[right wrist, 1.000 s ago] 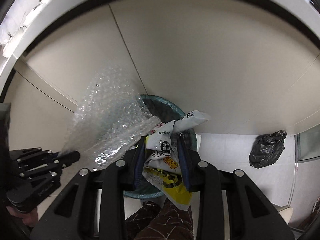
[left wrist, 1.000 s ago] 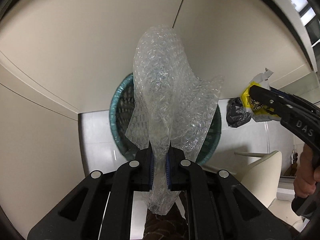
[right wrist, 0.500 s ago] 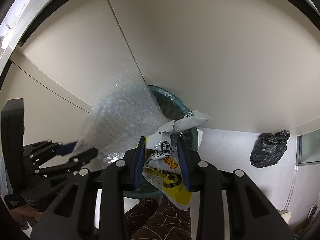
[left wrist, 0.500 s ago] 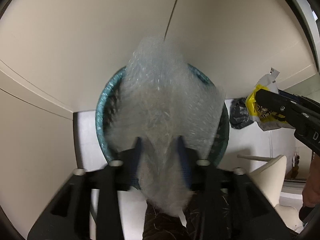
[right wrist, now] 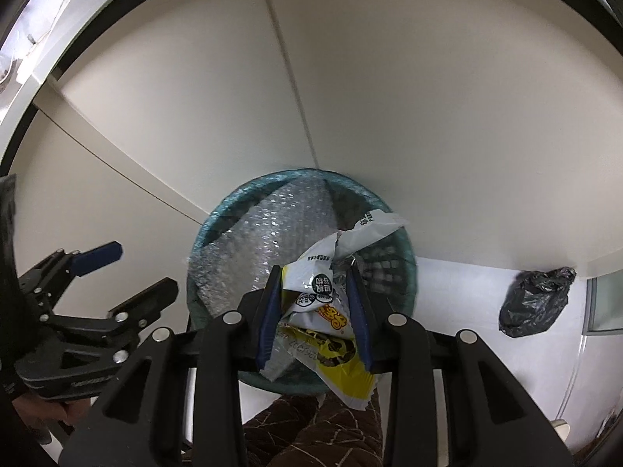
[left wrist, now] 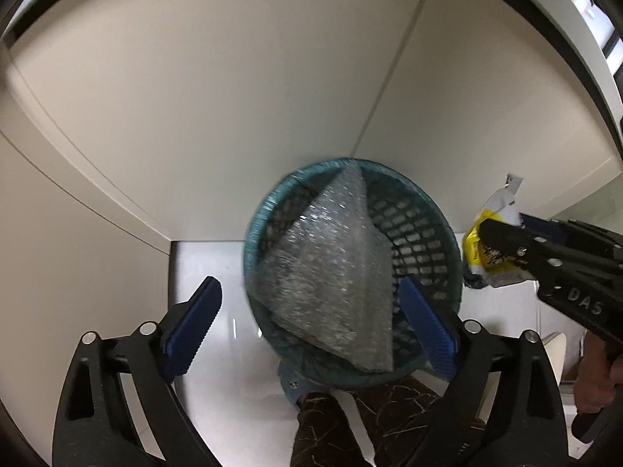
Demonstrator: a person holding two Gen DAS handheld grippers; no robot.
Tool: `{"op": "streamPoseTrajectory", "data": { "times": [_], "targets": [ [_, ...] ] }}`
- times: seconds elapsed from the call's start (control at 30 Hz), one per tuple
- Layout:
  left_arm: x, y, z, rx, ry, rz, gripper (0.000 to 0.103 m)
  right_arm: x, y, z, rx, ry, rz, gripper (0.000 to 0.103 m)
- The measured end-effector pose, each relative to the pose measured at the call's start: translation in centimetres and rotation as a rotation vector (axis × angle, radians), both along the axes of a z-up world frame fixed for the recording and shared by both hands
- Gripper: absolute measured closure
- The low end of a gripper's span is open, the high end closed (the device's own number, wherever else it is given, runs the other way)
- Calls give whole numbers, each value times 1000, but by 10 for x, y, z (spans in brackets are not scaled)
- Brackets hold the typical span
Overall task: Collect trash
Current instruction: 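Open the left tool to drop the bubble wrap while the right tool releases the yellow wrapper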
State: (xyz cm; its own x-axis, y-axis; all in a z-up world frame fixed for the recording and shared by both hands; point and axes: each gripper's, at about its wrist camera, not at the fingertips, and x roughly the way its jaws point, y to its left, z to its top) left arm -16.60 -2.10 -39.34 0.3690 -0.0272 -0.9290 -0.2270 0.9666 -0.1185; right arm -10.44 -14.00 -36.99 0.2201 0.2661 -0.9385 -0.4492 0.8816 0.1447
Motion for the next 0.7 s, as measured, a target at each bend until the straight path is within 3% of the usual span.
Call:
{"op": "streamPoseTrajectory", "data": {
  "times": [0.2,0.47,0.7],
  "targets": [
    [-5,18,1,8,18,33,8,2,17,-13,12,23,22,61],
    [-9,27,0,-1,30,62,6,0,20,-14,14,25,36,30],
    [-5,29,13,2,9,69,6,4,13,-7,25,23,16,14]
  ]
}}
